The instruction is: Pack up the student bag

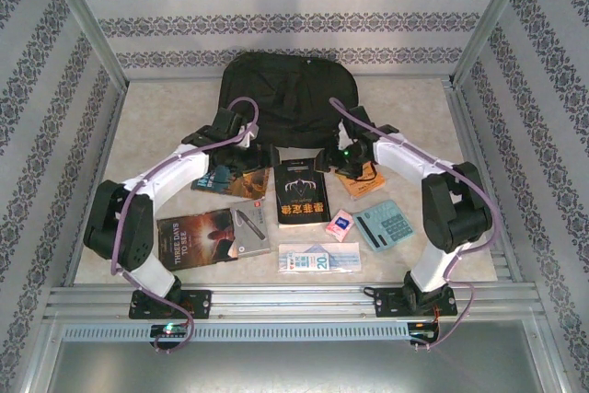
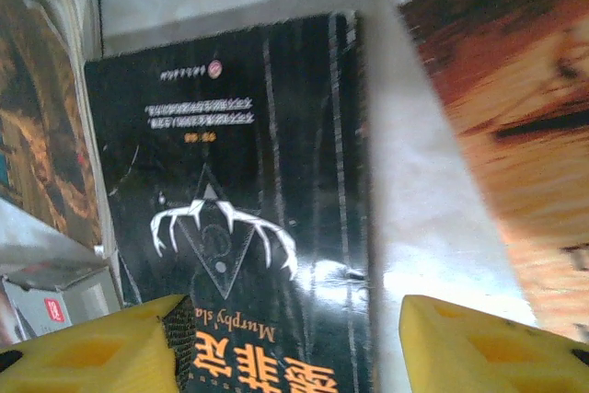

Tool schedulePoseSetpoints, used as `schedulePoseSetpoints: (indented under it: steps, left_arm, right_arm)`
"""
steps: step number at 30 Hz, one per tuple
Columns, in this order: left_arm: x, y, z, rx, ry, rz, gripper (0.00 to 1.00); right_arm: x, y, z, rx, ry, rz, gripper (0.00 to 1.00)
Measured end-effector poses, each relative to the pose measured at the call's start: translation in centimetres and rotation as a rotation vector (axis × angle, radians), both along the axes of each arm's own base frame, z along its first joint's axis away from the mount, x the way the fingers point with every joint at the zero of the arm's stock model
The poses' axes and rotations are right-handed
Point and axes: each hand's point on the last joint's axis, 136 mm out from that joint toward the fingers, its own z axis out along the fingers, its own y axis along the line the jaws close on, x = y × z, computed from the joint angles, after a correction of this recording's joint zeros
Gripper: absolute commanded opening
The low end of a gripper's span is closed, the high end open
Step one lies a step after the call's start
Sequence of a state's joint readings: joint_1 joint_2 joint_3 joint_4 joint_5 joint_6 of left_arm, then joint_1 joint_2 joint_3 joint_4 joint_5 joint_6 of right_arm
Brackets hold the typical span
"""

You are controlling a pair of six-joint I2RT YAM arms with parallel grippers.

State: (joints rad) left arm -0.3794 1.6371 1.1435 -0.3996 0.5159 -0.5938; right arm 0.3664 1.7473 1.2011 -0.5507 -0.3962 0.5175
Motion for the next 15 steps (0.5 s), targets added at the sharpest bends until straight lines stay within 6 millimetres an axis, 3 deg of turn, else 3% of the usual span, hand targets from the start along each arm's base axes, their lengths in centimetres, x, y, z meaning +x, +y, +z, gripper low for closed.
schedulePoseSetpoints:
  steps: [7, 13, 15]
  left_arm:
    - [-1.0, -2.0, -4.2, -0.034, 0.114, -0.020, 0.70]
    - [-1.0, -3.0, -6.2, -0.043, 0.161, -0.030, 0.62]
    - [-1.0, -3.4, -6.9, -0.044, 0.173, -0.035, 0.61]
  right_arm:
    - [-0.2, 0.8, -2.5, 0.034, 0.040, 0.005, 0.58]
    - [-1.0, 1.2, -5.5, 0.041, 0.125, 0.034, 0.57]
    - [-0.9, 1.2, -5.4, 0.052, 0.130, 0.038, 0.56]
